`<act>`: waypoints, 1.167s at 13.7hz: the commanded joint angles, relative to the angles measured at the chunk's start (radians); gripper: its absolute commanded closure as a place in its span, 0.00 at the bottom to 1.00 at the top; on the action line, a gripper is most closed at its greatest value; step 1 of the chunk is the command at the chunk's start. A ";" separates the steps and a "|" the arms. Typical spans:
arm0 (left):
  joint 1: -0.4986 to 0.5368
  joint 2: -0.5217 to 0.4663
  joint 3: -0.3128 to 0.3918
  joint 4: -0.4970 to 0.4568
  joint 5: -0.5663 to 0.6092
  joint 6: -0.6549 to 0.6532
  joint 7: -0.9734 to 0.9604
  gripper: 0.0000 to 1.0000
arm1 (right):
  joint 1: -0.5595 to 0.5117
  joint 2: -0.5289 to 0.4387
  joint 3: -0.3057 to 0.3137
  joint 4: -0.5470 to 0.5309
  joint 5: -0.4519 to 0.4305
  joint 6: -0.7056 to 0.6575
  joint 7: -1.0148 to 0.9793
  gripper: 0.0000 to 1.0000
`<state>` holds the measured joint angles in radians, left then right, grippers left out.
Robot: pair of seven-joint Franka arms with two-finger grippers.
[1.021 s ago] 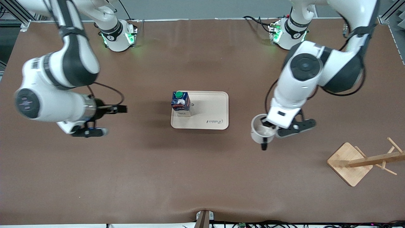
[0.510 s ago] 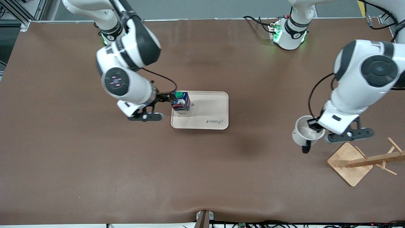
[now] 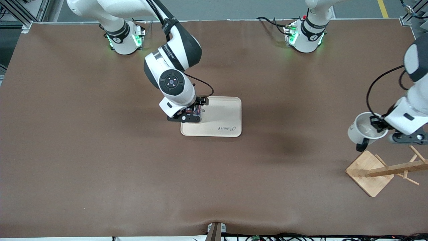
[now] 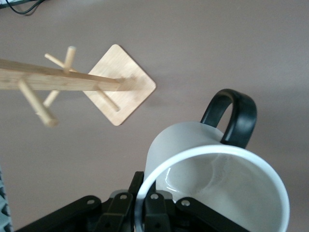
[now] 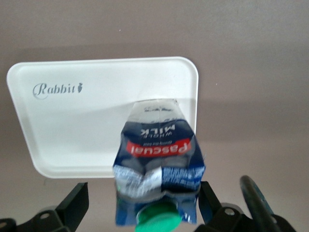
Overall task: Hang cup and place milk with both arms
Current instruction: 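Carry the mug toward the wooden stand while the right gripper grasps the milk, then lift the milk carton off the tray and carry it away with the right gripper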
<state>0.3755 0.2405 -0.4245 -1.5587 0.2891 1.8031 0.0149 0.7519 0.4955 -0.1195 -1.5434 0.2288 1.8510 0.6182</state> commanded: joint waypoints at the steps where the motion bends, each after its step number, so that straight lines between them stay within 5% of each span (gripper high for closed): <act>1: 0.069 -0.018 -0.008 -0.011 -0.043 -0.016 0.109 1.00 | 0.004 -0.017 -0.009 -0.037 -0.057 0.023 0.017 0.00; 4: 0.120 -0.018 -0.005 -0.007 -0.059 -0.022 0.171 1.00 | 0.014 -0.014 -0.009 -0.044 -0.058 0.045 0.029 0.00; 5: 0.146 -0.017 -0.005 -0.007 -0.085 -0.022 0.174 1.00 | 0.014 -0.017 -0.009 -0.050 -0.058 0.056 0.050 0.41; 6: 0.169 -0.007 -0.005 0.011 -0.120 -0.022 0.189 1.00 | 0.014 -0.023 -0.009 -0.050 -0.057 0.047 0.093 0.99; 11: 0.195 0.052 -0.002 0.080 -0.160 -0.021 0.253 1.00 | -0.026 -0.073 -0.014 0.002 -0.046 0.021 0.267 1.00; 16: 0.230 0.092 -0.002 0.106 -0.166 -0.013 0.279 1.00 | -0.248 -0.116 -0.016 0.098 -0.061 -0.108 0.197 1.00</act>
<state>0.5910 0.3143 -0.4202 -1.4966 0.1448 1.7993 0.2564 0.5925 0.3959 -0.1524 -1.4585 0.1819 1.7728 0.8571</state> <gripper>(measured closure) 0.952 0.427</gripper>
